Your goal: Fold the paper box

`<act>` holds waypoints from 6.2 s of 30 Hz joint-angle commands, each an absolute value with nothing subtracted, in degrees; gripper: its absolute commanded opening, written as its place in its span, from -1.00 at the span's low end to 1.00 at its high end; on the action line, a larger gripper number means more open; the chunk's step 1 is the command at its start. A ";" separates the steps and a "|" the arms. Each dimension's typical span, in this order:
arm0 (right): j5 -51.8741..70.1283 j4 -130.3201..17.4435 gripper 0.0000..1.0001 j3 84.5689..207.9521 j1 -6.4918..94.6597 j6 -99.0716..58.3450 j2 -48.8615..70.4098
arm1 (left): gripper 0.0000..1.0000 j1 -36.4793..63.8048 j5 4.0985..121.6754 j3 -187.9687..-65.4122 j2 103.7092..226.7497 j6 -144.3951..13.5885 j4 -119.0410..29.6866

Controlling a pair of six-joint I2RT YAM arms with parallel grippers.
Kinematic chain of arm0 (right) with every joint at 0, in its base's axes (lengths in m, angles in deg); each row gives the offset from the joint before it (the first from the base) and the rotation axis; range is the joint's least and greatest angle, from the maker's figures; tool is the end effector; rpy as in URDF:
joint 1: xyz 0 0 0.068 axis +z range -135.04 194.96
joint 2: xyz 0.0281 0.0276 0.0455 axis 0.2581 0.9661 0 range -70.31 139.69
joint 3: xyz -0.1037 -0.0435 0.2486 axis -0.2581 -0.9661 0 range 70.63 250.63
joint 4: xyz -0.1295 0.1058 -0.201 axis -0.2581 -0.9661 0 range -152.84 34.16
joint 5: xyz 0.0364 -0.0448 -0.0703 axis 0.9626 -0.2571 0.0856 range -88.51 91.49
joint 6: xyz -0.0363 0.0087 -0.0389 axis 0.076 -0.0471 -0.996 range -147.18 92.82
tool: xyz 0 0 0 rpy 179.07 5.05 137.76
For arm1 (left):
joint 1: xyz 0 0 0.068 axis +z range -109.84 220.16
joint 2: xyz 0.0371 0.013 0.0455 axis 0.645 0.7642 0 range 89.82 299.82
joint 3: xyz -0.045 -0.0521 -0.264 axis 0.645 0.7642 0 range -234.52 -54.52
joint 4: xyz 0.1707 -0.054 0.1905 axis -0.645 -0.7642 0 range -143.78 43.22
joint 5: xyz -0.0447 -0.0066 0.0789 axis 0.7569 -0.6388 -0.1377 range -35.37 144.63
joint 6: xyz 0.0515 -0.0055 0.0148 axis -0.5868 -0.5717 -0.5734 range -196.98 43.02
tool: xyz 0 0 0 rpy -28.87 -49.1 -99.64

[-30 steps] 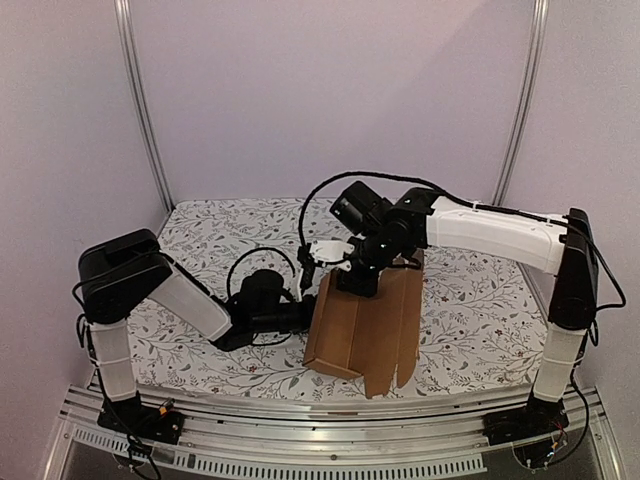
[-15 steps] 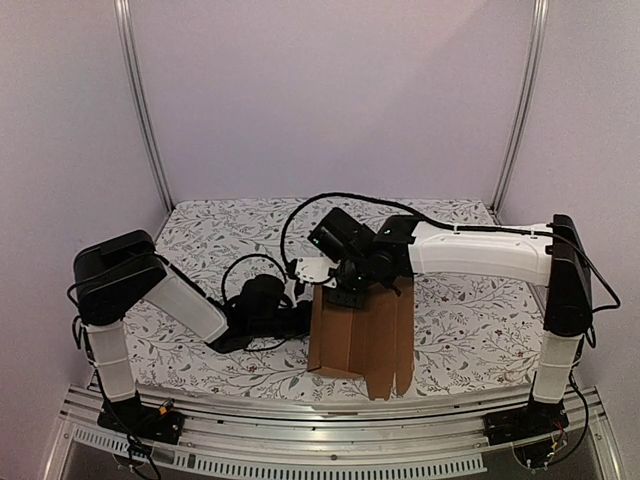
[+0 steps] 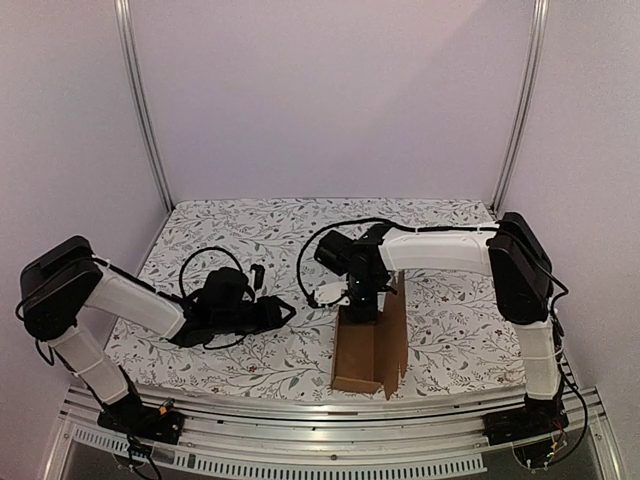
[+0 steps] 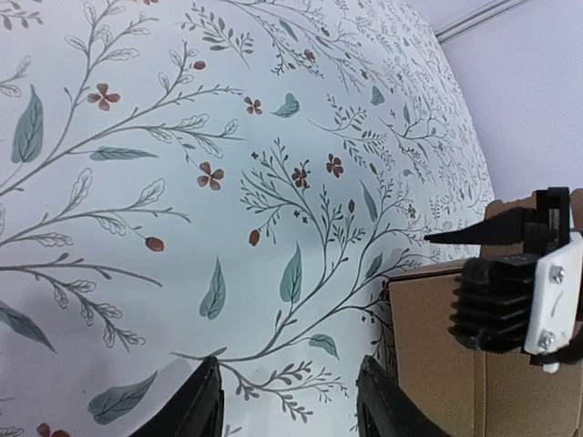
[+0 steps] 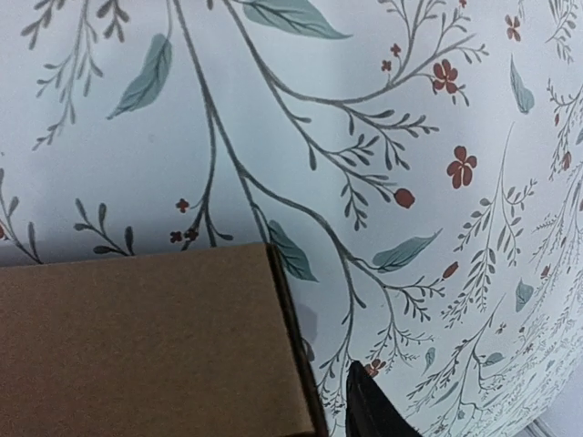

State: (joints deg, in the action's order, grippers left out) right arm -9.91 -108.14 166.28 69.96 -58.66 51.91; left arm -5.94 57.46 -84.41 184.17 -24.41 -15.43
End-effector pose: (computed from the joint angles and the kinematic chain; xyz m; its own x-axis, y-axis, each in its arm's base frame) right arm 0.2512 0.3465 0.1741 -0.0719 -0.9954 -0.0637 -0.9600 0.0864 -0.2662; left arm 0.2008 -0.2112 0.1218 -0.8245 -0.2870 -0.4877 0.1542 0.7153 -0.6816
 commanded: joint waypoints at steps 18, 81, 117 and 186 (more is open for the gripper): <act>0.61 -123.61 0.41 174.09 62.92 -52.00 33.17 | 0.06 -8.34 66.09 -103.74 172.85 -64.98 -47.80; -1.24 -132.67 -1.00 177.45 67.06 -37.54 35.87 | 0.06 -16.40 36.03 -102.70 155.53 -52.95 -62.10; 18.95 -139.65 -1.00 187.35 66.88 -55.65 39.62 | 0.19 -9.87 62.09 -107.61 158.88 -79.57 -63.93; 14.58 -135.46 -1.00 189.33 60.44 -44.17 46.55 | -0.84 -16.49 43.11 -110.52 173.49 -50.15 -40.14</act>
